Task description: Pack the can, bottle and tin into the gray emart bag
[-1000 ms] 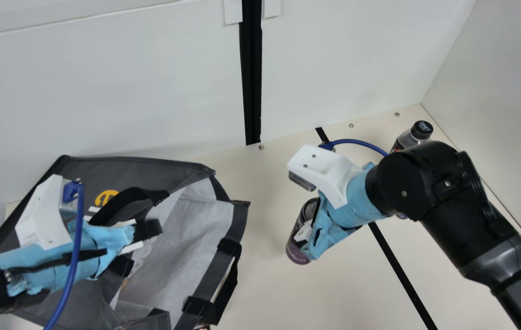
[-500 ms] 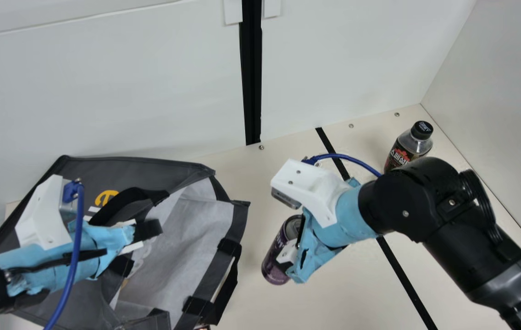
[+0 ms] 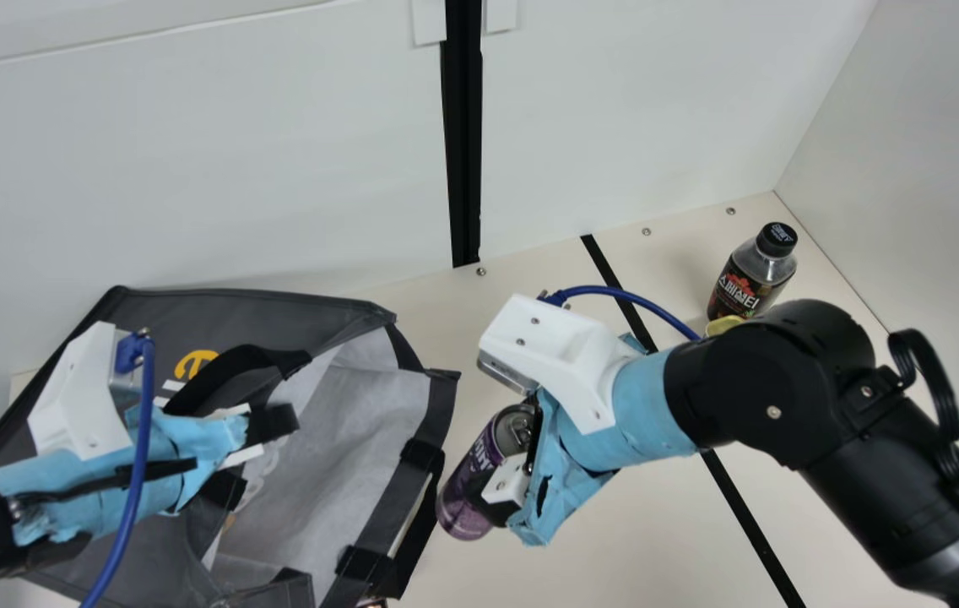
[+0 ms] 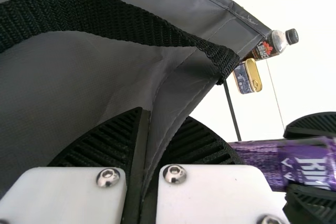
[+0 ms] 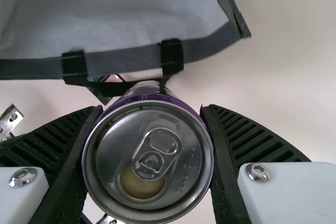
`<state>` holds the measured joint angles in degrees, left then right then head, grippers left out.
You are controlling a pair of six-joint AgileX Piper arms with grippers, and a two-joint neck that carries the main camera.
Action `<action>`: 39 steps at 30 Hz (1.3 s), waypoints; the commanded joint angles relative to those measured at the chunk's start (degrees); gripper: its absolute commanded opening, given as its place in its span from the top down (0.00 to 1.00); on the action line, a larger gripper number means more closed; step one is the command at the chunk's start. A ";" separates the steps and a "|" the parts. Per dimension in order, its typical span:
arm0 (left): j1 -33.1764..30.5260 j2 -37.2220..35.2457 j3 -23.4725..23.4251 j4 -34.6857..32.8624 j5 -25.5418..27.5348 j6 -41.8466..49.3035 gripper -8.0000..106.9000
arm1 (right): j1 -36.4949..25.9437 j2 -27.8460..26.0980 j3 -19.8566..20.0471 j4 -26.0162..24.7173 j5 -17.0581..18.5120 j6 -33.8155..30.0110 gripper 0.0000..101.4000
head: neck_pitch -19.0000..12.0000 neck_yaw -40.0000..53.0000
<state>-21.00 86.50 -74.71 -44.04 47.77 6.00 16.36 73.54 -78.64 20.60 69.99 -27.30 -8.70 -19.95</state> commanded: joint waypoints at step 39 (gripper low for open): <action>0.00 0.00 0.00 0.00 0.00 0.00 0.84 | 3.83 -0.16 7.21 10.55 -22.10 -13.05 1.00 | -1.30 -0.05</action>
<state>-21.00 86.50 -74.71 -44.04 47.77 6.00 20.16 73.35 -71.87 30.72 49.45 -39.74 -8.70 -19.95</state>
